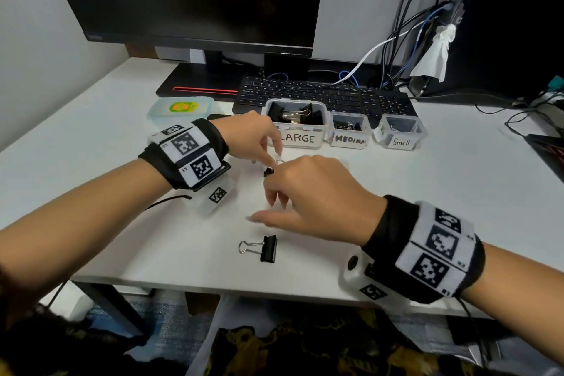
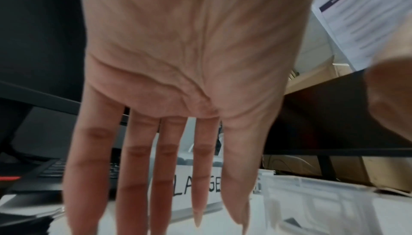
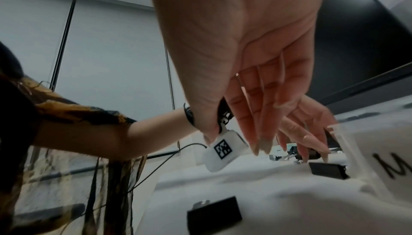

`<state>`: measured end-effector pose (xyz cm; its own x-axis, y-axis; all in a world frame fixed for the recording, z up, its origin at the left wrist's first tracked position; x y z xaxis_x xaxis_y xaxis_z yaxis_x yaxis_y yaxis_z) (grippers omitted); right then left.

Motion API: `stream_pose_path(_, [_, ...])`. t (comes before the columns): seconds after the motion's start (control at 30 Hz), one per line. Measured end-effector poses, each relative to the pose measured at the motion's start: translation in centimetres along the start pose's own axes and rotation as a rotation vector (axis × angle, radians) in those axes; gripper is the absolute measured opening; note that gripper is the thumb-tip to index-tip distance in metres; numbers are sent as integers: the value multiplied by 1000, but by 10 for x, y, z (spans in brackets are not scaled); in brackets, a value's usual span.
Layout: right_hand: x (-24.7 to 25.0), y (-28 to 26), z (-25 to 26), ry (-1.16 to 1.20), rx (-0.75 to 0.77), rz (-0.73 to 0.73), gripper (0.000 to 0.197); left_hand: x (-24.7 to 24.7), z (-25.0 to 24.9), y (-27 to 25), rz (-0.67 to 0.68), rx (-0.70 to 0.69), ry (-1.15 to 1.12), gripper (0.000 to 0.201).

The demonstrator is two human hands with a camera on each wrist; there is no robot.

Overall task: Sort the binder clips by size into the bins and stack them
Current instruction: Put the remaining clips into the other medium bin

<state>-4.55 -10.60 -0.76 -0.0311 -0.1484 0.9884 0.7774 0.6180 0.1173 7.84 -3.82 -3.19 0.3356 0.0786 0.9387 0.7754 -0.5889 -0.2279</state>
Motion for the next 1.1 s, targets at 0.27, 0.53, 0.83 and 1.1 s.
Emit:
stream_pose_path(0.27, [-23,-13,13,28,108,205,41,-10,-4,9,72,26,19,31])
stream_pose_path(0.53, [-25,-26,0,33,72,289,27,-14,5,6,65,89,-61,15])
stream_pose_path(0.83, [-18,-38,-25,68,-28,293,33,-15,15,-3,56,162,-50,40])
stream_pose_path(1.1, [29,-34,-39,-10,-74,164,31,-17,14,1,45,161,-106,22])
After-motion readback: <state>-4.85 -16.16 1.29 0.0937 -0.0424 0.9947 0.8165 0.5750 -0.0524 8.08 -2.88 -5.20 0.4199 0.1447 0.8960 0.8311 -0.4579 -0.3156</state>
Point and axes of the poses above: each hand's wrist, its own y-axis towards the middle knuckle, its own x-axis out of the back of the hand, z = x × y, the point moved 7 cm from there along y, towards the middle knuckle, and after that the axes turned 1 degree about -x, right-handed, at the moved point
